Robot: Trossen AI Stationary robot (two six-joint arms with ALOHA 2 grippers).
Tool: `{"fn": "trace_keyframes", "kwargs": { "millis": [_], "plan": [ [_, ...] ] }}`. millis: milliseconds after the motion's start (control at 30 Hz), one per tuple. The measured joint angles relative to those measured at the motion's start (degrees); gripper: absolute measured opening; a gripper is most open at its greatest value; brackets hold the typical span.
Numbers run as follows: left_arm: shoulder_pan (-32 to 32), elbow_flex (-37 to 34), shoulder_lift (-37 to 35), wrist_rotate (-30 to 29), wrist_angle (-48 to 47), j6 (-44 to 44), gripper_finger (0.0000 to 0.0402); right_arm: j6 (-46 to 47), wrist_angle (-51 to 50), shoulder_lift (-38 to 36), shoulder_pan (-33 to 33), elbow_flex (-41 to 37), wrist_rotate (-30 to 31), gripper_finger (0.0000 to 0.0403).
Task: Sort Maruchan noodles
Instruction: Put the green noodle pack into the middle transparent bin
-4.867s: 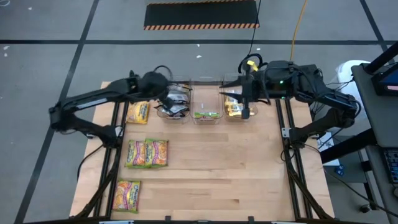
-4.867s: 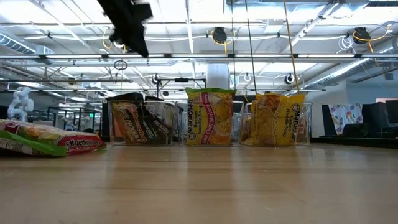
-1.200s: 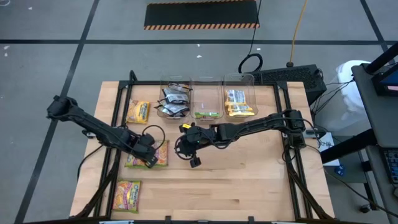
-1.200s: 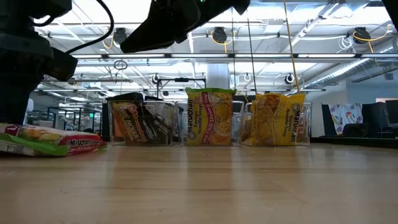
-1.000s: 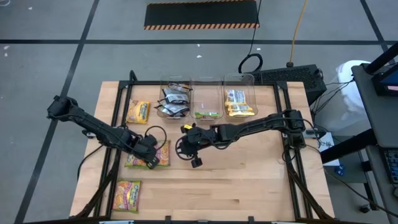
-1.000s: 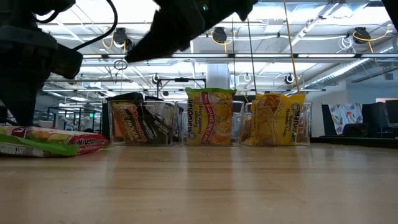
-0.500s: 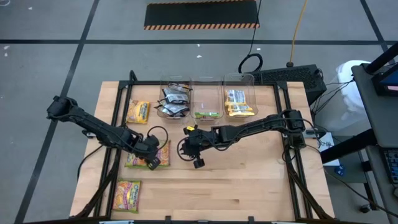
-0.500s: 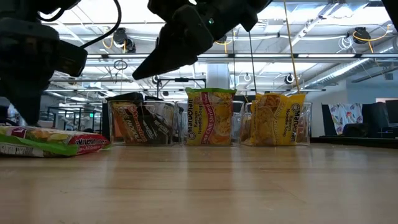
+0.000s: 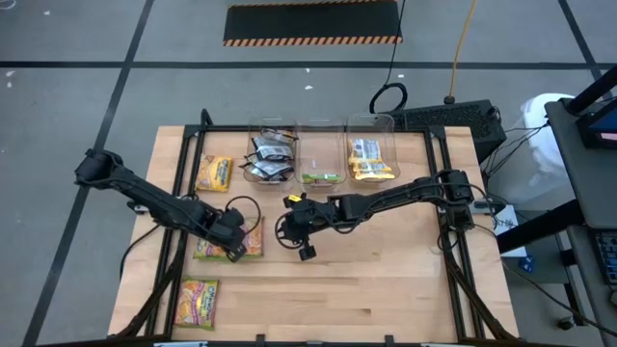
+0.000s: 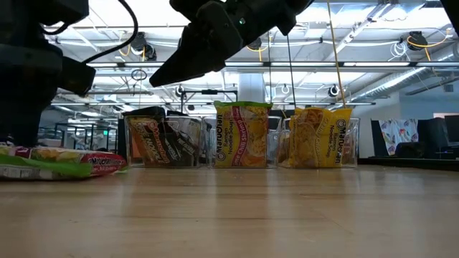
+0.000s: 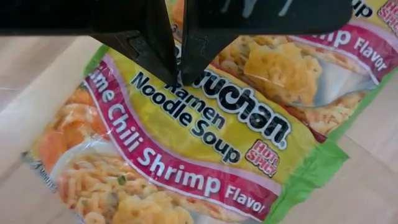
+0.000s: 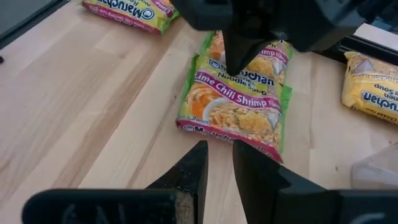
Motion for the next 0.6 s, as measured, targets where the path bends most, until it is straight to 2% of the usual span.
{"fn": "trace_keyframes", "kwargs": {
  "millis": [233,600],
  "plan": [
    [0.0,0.0,5.2,0.0,2.0,1.0,0.0028,0.0,0.0,0.0,0.0,0.0,0.0,0.0068],
    [0.5,0.0,5.8,-0.9,7.8,3.4,0.0028,1.0,0.0,0.0,0.0,0.0,0.0,0.0068]
  ]
}}
